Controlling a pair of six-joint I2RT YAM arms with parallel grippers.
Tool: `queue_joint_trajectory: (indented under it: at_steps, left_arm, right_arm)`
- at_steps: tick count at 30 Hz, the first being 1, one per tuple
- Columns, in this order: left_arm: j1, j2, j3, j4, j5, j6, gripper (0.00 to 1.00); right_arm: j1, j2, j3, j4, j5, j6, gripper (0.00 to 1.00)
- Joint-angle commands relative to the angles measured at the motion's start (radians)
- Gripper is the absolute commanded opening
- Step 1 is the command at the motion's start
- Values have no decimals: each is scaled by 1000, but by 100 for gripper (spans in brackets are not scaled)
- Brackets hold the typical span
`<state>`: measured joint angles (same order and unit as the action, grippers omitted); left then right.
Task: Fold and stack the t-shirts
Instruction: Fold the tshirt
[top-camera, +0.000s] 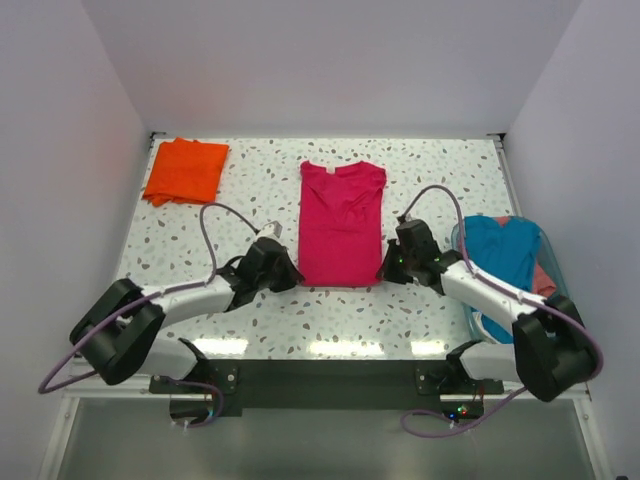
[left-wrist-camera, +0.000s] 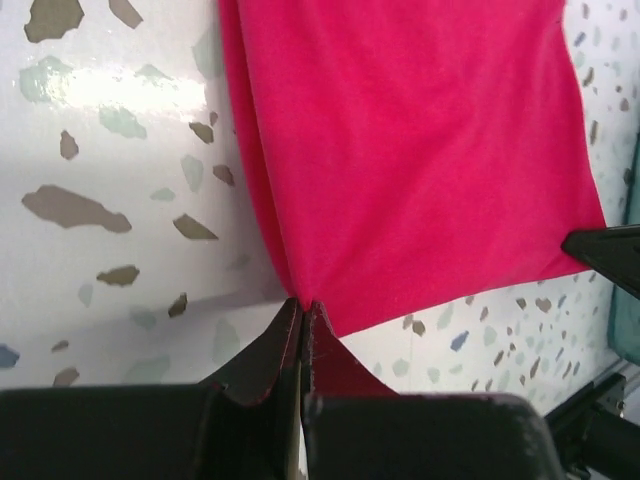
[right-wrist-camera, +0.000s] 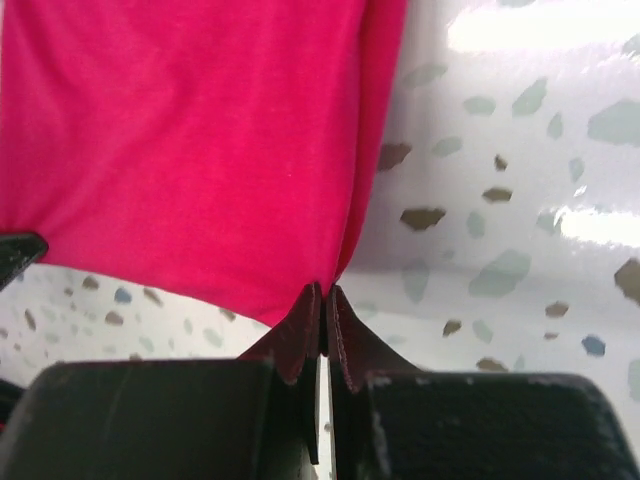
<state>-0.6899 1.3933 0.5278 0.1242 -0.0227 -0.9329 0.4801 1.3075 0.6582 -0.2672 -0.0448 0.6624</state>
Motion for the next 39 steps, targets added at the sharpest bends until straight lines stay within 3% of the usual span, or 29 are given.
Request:
queue_joint_trajectory:
  at_steps: [1, 8, 11, 15, 19, 22, 25, 29, 39]
  left_arm:
    - [-32, -132, -54, -122, -35, 5, 0]
    - [-251, -414, -147, -328, -160, -122, 0]
    - [-307, -473, -141, -399, -210, -158, 0]
    - [-307, -442, -51, -400, -256, -95, 0]
    - [-266, -327, 96, -385, -280, 0, 0]
    - [-171, -258, 179, -339, -229, 75, 0]
    - [-73, -200, 253, -276, -151, 129, 0]
    - [-7, -53, 412, -275, -118, 189, 0]
    - [134, 275, 740, -259, -31, 239, 0]
  right_arm:
    - [55, -149, -60, -93, -14, 3, 0]
    - [334, -418, -210, -208, 121, 161, 0]
    - [374, -499, -201, -296, 181, 194, 0]
    - [373, -504, -115, -365, 313, 164, 0]
    - [368, -398, 23, -408, 414, 91, 0]
    - [322, -321, 127, -393, 427, 31, 0]
    - [188, -248, 205, -336, 355, -45, 0]
    - [53, -117, 352, -311, 298, -107, 0]
    - [-115, 255, 652, -230, 148, -150, 0]
